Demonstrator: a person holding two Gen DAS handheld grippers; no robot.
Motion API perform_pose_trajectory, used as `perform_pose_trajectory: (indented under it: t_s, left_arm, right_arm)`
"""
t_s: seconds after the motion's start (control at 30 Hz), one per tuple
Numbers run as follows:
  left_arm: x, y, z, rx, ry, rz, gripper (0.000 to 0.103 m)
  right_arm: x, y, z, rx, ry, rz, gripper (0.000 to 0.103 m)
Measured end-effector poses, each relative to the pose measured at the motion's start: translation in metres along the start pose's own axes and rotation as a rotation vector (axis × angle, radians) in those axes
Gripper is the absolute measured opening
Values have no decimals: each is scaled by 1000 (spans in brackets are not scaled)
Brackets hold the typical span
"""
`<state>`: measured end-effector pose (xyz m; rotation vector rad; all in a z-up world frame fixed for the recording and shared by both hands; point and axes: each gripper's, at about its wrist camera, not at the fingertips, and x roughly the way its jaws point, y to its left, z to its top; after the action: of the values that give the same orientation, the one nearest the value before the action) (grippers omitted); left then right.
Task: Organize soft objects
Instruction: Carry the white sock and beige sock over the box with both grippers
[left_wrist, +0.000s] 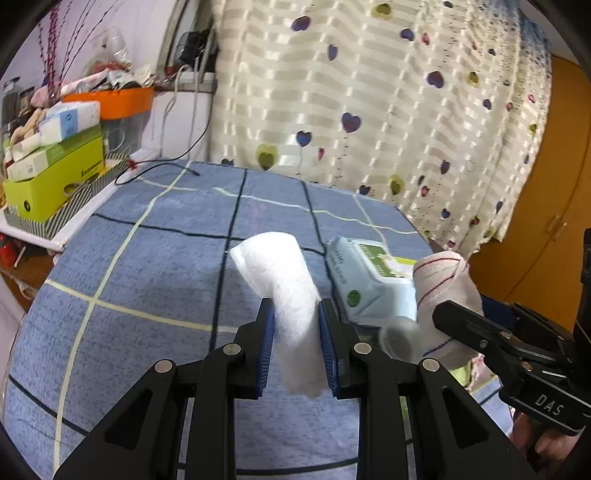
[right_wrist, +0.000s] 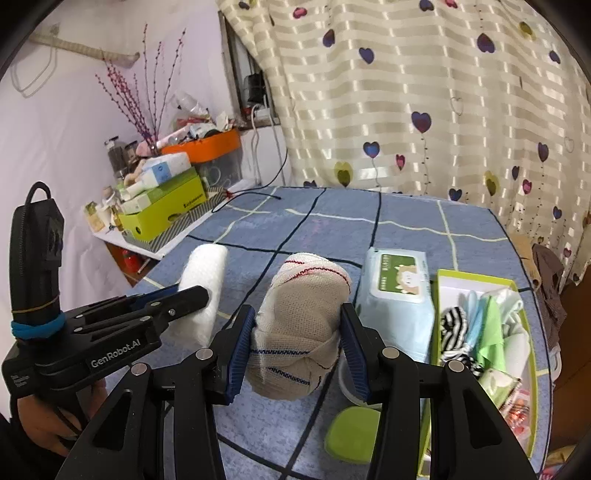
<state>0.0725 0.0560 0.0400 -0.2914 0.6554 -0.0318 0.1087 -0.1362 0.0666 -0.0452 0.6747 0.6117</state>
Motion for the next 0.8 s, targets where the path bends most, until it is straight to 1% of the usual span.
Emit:
perform_pose_trajectory:
  t_s: [0.4, 0.8]
  left_arm:
    - [-8, -42, 1, 72, -14, -66, 25]
    - [-1, -73, -1, 115, 2, -122, 25]
  right_arm:
    - [-34, -27, -8, 43, -45, -44, 45]
    - [-49, -55, -19, 90, -55, -80, 45]
